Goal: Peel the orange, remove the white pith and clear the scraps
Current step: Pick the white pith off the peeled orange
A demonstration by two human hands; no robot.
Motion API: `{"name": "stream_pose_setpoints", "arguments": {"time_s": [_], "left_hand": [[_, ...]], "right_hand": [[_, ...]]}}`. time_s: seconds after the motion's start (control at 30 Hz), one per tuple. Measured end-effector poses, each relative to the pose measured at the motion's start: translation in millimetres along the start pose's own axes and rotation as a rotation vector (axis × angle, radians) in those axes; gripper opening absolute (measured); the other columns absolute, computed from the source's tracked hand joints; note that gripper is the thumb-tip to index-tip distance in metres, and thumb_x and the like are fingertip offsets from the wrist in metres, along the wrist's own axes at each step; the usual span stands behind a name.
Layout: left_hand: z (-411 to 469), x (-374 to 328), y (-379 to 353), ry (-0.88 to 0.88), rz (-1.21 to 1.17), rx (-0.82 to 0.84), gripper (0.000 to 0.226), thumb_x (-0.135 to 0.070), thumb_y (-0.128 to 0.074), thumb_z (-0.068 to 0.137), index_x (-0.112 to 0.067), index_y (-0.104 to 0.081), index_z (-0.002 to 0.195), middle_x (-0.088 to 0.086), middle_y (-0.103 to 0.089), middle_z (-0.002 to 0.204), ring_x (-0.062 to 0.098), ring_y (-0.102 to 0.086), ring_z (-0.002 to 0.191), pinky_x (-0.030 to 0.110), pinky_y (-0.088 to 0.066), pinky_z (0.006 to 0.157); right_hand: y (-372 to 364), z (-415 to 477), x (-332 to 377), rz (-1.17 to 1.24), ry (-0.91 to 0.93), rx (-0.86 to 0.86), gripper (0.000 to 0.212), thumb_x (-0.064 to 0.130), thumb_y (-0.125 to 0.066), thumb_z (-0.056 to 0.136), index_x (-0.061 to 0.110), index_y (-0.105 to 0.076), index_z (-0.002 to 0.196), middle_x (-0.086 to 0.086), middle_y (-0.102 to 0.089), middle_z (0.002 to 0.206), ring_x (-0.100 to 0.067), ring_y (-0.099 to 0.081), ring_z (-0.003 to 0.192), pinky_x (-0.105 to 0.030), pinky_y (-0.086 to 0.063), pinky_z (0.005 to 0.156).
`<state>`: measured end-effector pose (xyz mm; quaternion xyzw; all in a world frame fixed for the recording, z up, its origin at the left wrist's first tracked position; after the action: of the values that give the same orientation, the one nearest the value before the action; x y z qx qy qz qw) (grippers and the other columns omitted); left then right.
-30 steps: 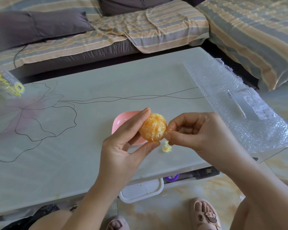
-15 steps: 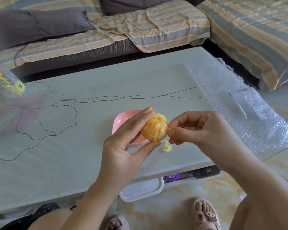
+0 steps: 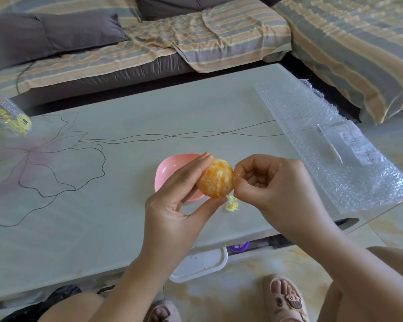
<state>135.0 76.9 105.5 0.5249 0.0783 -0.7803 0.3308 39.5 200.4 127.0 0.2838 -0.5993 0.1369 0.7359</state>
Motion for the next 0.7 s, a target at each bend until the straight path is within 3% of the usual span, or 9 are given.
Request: {"name": "stream_pose_setpoints", "arguments": {"time_s": [0.2, 0.3, 0.4, 0.53, 0.7], "left_hand": [[1, 6, -1, 0.219, -0.305, -0.011, 0.058, -0.004, -0.079, 0.066, -0.020, -0.065, 0.120, 0.008, -0.067, 0.119, 0.017, -0.065, 0.109, 0.026, -0.052, 0.090], [2, 9, -2, 0.274, -0.418, 0.006, 0.054, 0.004, -0.076, 0.069, -0.015, -0.065, 0.118, 0.014, -0.065, 0.121, 0.023, -0.064, 0.111, 0.036, -0.054, 0.089], [4, 11, 0, 0.298, -0.470, 0.030, 0.052, -0.001, -0.077, 0.068, -0.016, -0.065, 0.117, 0.017, -0.064, 0.122, 0.026, -0.063, 0.113, 0.037, -0.055, 0.088], [5, 12, 3, 0.313, -0.495, 0.007, 0.053, -0.006, -0.080, 0.061, -0.022, -0.069, 0.111, 0.014, -0.065, 0.121, 0.022, -0.065, 0.108, 0.025, -0.054, 0.080], [5, 13, 1, 0.315, -0.501, 0.020, 0.052, 0.002, -0.077, 0.065, -0.018, -0.067, 0.113, 0.017, -0.063, 0.123, 0.025, -0.063, 0.112, 0.036, -0.055, 0.087]], "right_hand": [[-1, -2, 0, -0.023, 0.070, -0.006, 0.014, 0.012, -0.068, 0.068, 0.020, -0.062, 0.059, -0.006, -0.056, 0.055, -0.009, -0.046, 0.050, -0.018, -0.042, 0.050], [2, 0, 1, -0.026, 0.116, -0.007, 0.013, 0.011, -0.070, 0.069, 0.021, -0.063, 0.064, -0.002, -0.062, 0.062, -0.017, -0.056, 0.059, -0.027, -0.050, 0.060], [7, 1, 3, -0.001, 0.149, -0.008, 0.019, 0.005, -0.075, 0.074, 0.020, -0.064, 0.068, 0.003, -0.066, 0.069, -0.015, -0.061, 0.065, -0.030, -0.054, 0.067], [11, 3, 6, 0.033, 0.190, -0.025, 0.021, 0.004, -0.077, 0.073, 0.020, -0.063, 0.071, 0.007, -0.069, 0.080, -0.019, -0.065, 0.074, -0.031, -0.054, 0.070], [10, 1, 11, 0.005, 0.240, -0.031, 0.020, 0.010, -0.079, 0.072, 0.020, -0.062, 0.077, 0.003, -0.070, 0.080, -0.018, -0.067, 0.076, -0.029, -0.055, 0.072]]}}
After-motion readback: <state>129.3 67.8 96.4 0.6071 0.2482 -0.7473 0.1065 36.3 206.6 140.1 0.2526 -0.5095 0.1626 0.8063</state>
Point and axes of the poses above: each hand's wrist, its own z-axis towards the middle knuckle, its own y-axis out of the back of the hand, x = y × z, the point moved 5 cm from there along z, towards the middle knuckle
